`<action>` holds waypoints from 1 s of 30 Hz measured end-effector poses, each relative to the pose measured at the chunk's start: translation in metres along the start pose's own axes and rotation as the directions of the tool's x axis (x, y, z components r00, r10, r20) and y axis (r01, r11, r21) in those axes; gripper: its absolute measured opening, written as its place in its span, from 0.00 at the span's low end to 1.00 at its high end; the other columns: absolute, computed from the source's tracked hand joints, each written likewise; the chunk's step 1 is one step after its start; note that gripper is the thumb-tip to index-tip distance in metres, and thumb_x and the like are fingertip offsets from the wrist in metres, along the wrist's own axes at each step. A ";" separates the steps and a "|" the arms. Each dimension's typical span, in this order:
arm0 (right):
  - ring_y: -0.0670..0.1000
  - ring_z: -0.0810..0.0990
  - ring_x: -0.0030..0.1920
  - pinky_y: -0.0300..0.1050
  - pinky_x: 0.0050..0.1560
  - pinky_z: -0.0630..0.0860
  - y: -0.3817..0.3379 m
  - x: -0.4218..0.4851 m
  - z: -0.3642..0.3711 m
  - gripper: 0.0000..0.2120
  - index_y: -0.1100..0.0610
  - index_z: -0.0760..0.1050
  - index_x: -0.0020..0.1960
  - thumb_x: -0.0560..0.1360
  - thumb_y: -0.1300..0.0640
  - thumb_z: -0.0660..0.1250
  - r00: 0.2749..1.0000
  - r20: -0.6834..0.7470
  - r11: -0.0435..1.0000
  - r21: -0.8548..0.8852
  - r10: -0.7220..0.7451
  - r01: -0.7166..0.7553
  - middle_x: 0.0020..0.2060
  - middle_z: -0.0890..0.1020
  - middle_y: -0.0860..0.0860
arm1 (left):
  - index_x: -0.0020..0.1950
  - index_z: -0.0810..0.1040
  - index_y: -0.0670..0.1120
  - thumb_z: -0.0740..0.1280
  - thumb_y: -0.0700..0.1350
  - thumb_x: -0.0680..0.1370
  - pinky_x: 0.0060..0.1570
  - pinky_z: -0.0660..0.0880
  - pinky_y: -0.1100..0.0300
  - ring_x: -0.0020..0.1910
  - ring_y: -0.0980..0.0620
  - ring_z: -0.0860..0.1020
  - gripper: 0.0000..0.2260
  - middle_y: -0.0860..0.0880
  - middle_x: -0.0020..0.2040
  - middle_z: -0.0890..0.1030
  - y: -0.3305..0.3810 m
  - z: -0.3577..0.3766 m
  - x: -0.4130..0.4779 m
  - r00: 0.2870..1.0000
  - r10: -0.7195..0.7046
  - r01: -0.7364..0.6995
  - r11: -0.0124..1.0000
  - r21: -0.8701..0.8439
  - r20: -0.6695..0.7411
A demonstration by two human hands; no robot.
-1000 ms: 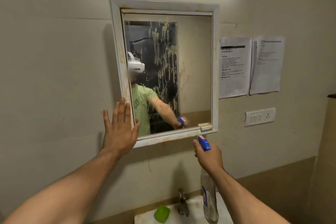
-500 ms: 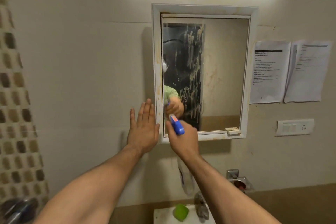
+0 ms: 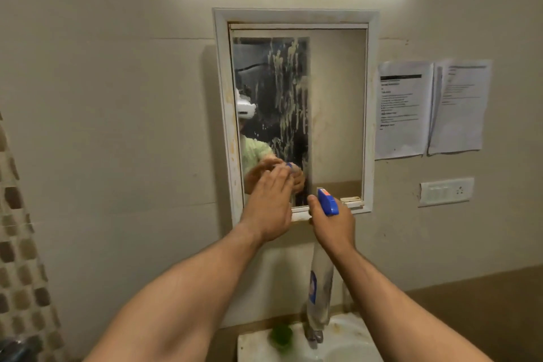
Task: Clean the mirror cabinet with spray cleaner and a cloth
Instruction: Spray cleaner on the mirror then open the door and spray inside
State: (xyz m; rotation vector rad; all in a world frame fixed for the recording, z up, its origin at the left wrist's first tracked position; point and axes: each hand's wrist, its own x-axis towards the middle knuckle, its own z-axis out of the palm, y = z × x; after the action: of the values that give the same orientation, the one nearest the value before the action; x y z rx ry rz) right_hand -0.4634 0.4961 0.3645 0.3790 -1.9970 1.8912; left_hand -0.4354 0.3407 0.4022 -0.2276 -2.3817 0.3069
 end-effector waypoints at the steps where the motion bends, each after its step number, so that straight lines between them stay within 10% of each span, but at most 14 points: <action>1: 0.56 0.84 0.40 0.56 0.44 0.83 0.007 0.004 -0.012 0.12 0.51 0.77 0.41 0.79 0.46 0.70 1.000 -0.028 1.000 -0.011 0.008 -0.008 0.36 0.83 0.52 | 0.79 0.66 0.41 0.61 0.46 0.79 0.81 0.53 0.49 0.80 0.42 0.60 0.27 0.40 0.80 0.64 0.015 0.007 0.008 0.997 0.075 -0.075 0.996 -0.042 0.016; 7: 0.46 0.80 0.34 0.41 0.35 0.74 0.044 0.010 -0.077 0.12 0.47 0.77 0.40 0.80 0.44 0.69 0.993 -0.111 0.990 -0.135 -0.051 0.036 0.33 0.81 0.47 | 0.81 0.64 0.46 0.68 0.46 0.79 0.81 0.58 0.51 0.79 0.45 0.62 0.31 0.43 0.80 0.64 0.104 0.047 0.057 0.960 0.186 -0.149 0.973 -0.178 0.209; 11: 0.50 0.84 0.37 0.49 0.39 0.82 0.070 0.045 -0.123 0.12 0.50 0.79 0.41 0.79 0.45 0.70 0.997 -0.074 0.998 -0.057 -0.024 0.020 0.34 0.83 0.49 | 0.78 0.64 0.41 0.64 0.46 0.79 0.75 0.64 0.46 0.73 0.38 0.67 0.28 0.37 0.74 0.69 0.152 0.070 0.083 0.927 0.092 -0.099 0.995 0.000 0.363; 19: 0.41 0.73 0.29 0.33 0.29 0.70 0.123 0.089 -0.178 0.14 0.49 0.74 0.36 0.79 0.49 0.71 0.972 0.226 0.995 0.085 -0.066 0.048 0.29 0.77 0.42 | 0.62 0.73 0.46 0.65 0.50 0.80 0.56 0.75 0.48 0.63 0.44 0.74 0.13 0.46 0.65 0.75 0.211 0.069 0.099 0.939 -0.328 0.336 0.939 -0.075 0.101; 24: 0.42 0.76 0.31 0.41 0.32 0.74 0.115 0.090 -0.189 0.12 0.49 0.76 0.39 0.79 0.47 0.71 0.949 0.314 0.990 0.143 -0.043 -0.003 0.32 0.80 0.43 | 0.70 0.71 0.48 0.64 0.59 0.79 0.51 0.73 0.53 0.51 0.50 0.74 0.24 0.52 0.58 0.76 0.224 0.053 0.051 0.954 -0.296 0.296 0.955 0.002 -0.044; 30: 0.54 0.79 0.34 0.53 0.39 0.79 0.075 0.065 -0.184 0.15 0.55 0.77 0.40 0.80 0.46 0.70 0.881 0.457 0.961 0.275 -0.119 -0.013 0.34 0.80 0.55 | 0.43 0.74 0.51 0.61 0.63 0.81 0.45 0.71 0.52 0.38 0.50 0.70 0.18 0.53 0.37 0.72 0.237 0.001 0.011 0.847 -0.511 0.526 0.845 0.097 -0.150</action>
State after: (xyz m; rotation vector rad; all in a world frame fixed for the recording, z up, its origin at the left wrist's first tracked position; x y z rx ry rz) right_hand -0.5405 0.6880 0.3323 1.0510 -1.9691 2.2005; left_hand -0.4259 0.5694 0.3413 0.4528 -2.1886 0.1846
